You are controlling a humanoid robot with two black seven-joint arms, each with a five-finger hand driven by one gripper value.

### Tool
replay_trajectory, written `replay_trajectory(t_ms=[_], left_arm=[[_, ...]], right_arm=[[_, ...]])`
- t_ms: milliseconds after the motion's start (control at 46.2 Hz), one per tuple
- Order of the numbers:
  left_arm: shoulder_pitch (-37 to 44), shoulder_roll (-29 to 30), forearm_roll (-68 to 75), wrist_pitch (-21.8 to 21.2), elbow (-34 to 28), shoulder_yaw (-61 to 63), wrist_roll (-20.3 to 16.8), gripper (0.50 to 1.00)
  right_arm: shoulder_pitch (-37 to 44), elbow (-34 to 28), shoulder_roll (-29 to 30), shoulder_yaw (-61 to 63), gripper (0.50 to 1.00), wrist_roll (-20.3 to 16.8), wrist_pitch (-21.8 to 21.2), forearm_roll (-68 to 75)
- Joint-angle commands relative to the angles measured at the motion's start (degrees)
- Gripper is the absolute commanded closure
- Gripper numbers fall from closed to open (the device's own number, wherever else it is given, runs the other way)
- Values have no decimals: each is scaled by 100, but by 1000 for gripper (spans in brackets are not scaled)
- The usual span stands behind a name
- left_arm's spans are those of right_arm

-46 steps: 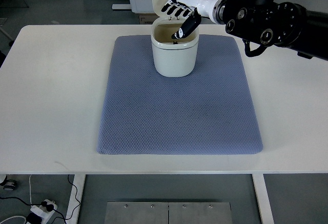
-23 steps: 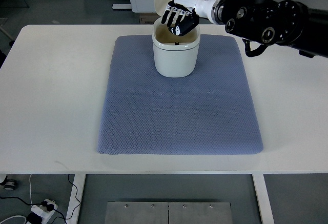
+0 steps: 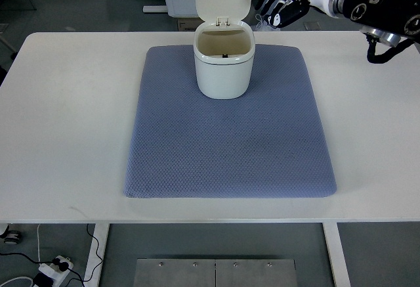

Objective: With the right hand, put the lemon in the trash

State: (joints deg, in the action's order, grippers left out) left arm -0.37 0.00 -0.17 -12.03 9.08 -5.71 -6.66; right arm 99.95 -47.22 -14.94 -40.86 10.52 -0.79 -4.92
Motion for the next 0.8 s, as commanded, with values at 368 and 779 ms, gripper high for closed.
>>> replay_trajectory(t_ms=[368, 779], left_arm=[[2, 0, 0, -1, 6, 0, 7, 500], [2, 0, 0, -1, -3, 0, -2, 500]], right_arm=[[-845, -41, -519, 1370, 500, -190, 44, 26], [-1680, 82, -958, 2687, 500, -155, 88, 9]])
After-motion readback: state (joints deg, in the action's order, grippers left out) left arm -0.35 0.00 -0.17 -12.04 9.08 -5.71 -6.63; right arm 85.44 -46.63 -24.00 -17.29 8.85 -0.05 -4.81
